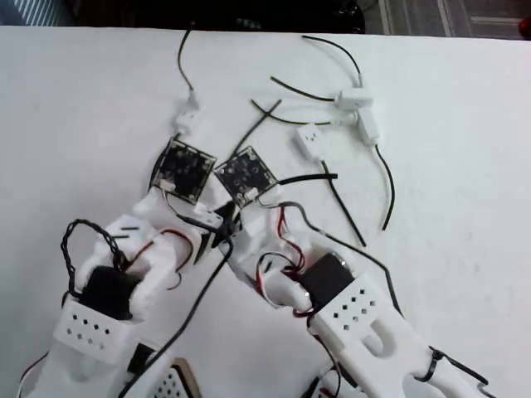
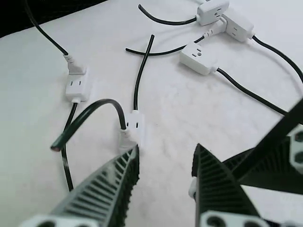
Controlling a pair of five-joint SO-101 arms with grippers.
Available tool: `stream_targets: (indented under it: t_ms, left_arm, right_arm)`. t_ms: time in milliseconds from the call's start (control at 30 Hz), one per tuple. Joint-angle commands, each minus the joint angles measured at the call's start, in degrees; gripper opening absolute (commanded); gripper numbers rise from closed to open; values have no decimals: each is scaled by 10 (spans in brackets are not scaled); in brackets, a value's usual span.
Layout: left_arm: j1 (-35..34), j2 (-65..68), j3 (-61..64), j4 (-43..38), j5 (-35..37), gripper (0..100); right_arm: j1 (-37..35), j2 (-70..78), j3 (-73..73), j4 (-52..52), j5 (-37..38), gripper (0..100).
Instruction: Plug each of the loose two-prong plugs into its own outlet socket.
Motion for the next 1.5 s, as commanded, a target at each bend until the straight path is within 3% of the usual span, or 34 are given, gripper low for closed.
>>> stream_targets:
  t_ms: [0, 200, 333, 500, 733, 1033, 1300, 1467]
  left_arm:
    - [-14, -10, -11, -1, -3, 198]
    - [-40, 12, -12, -14, -4, 251]
    - [-38, 116, -47, -42, -4, 252]
    - [-7, 320, -195, -37, -1, 253]
    - [37, 591, -430, -21, 95, 302]
    - [85, 902, -742, -4, 187, 295]
    - [98, 1163, -1044, -3, 213, 181]
    - [108, 1255, -1222, 94, 214, 177]
  right_arm:
    - [74, -15, -10, -26, -25, 17]
    - [249, -9, -4, -110, -89, 17]
    - [330, -9, 27, -183, -146, 17]
    - [406, -10, 97, -313, -192, 17]
    - [485, -14, 103, -345, -258, 17]
    - [509, -12, 105, -364, -270, 17]
    - [509, -13, 106, -364, -270, 17]
    - [509, -15, 106, -362, -269, 17]
